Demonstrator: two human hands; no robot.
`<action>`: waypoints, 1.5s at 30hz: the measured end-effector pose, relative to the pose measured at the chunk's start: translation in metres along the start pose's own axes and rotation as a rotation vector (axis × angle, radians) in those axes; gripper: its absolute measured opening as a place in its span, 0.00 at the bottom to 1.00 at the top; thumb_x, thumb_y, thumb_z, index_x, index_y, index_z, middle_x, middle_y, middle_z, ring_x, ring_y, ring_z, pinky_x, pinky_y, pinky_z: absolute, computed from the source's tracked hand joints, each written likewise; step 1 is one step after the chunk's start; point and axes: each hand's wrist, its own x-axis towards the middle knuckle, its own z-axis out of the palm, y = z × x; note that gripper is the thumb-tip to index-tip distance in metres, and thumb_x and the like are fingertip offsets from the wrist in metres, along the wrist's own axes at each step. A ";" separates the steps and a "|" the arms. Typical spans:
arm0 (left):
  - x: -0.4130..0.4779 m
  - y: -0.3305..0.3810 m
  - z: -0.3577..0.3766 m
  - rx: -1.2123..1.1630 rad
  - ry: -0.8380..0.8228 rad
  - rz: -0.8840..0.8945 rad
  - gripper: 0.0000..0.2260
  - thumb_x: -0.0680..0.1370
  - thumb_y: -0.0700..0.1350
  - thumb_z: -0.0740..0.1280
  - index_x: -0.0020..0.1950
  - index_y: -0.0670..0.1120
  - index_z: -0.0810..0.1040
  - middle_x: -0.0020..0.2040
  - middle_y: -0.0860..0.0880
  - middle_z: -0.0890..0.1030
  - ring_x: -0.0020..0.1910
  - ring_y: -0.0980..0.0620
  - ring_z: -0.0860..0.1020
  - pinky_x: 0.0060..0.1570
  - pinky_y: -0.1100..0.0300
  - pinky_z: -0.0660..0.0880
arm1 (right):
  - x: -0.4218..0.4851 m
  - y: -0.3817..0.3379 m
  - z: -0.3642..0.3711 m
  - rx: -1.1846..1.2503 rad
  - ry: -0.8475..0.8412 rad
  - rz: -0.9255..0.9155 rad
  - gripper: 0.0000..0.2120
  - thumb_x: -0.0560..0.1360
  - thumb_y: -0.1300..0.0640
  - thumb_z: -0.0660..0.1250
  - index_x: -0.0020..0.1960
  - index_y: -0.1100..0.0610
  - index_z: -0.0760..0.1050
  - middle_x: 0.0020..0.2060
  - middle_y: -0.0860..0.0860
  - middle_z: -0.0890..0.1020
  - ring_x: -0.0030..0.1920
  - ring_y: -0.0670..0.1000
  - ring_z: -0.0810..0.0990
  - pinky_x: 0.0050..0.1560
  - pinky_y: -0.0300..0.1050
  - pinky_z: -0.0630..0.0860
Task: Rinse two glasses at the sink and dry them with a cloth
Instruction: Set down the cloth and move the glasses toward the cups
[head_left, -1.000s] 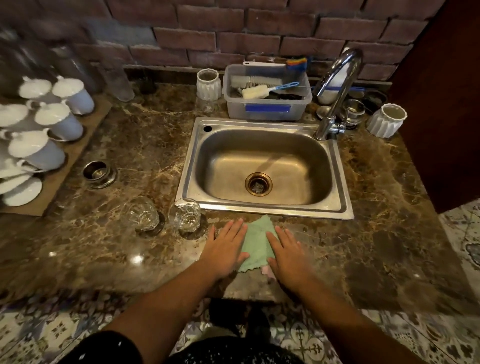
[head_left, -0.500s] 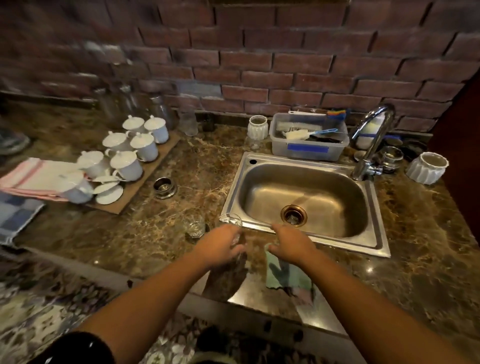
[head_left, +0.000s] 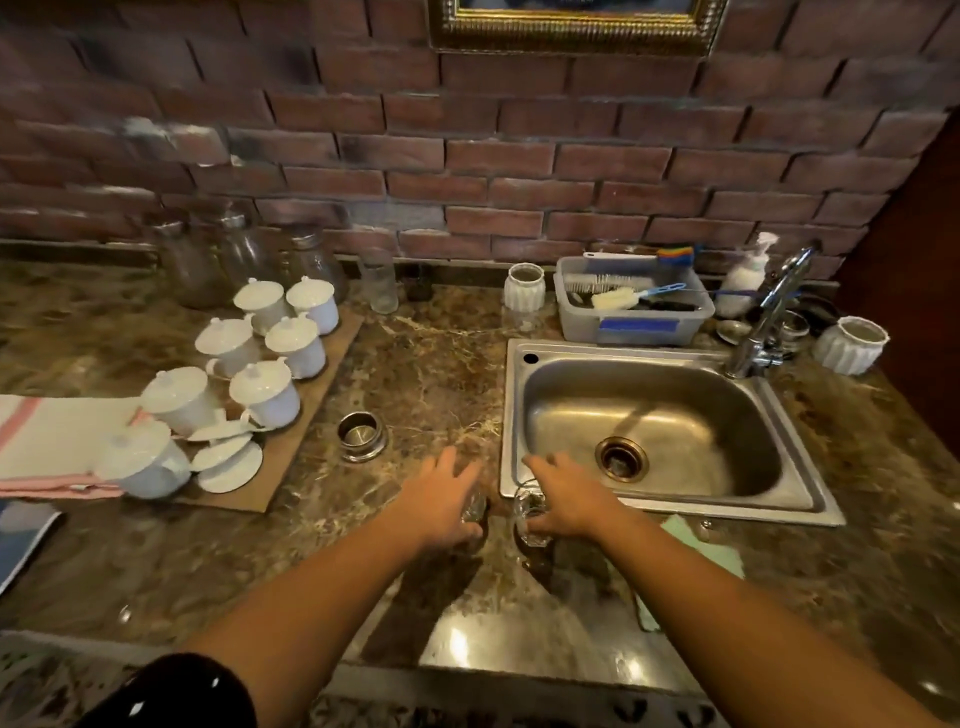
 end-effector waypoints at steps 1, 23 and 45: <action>0.003 -0.003 0.002 0.007 -0.035 0.016 0.44 0.74 0.60 0.72 0.82 0.54 0.50 0.81 0.38 0.50 0.78 0.33 0.54 0.75 0.42 0.63 | 0.001 -0.004 0.002 0.003 -0.002 0.021 0.42 0.68 0.43 0.74 0.76 0.50 0.59 0.68 0.58 0.67 0.67 0.61 0.72 0.65 0.53 0.73; -0.010 -0.019 0.010 -0.141 -0.021 -0.081 0.35 0.72 0.52 0.76 0.75 0.54 0.64 0.71 0.43 0.65 0.70 0.38 0.68 0.67 0.46 0.72 | 0.010 -0.020 0.009 -0.049 -0.046 -0.031 0.36 0.68 0.45 0.75 0.71 0.50 0.64 0.63 0.57 0.71 0.63 0.59 0.74 0.61 0.51 0.76; -0.279 -0.207 0.014 -0.334 0.135 -0.712 0.35 0.72 0.56 0.75 0.76 0.55 0.65 0.68 0.41 0.69 0.66 0.38 0.73 0.63 0.49 0.75 | 0.006 -0.310 0.040 -0.243 -0.107 -0.636 0.38 0.69 0.48 0.75 0.74 0.51 0.62 0.68 0.57 0.71 0.64 0.58 0.74 0.59 0.49 0.75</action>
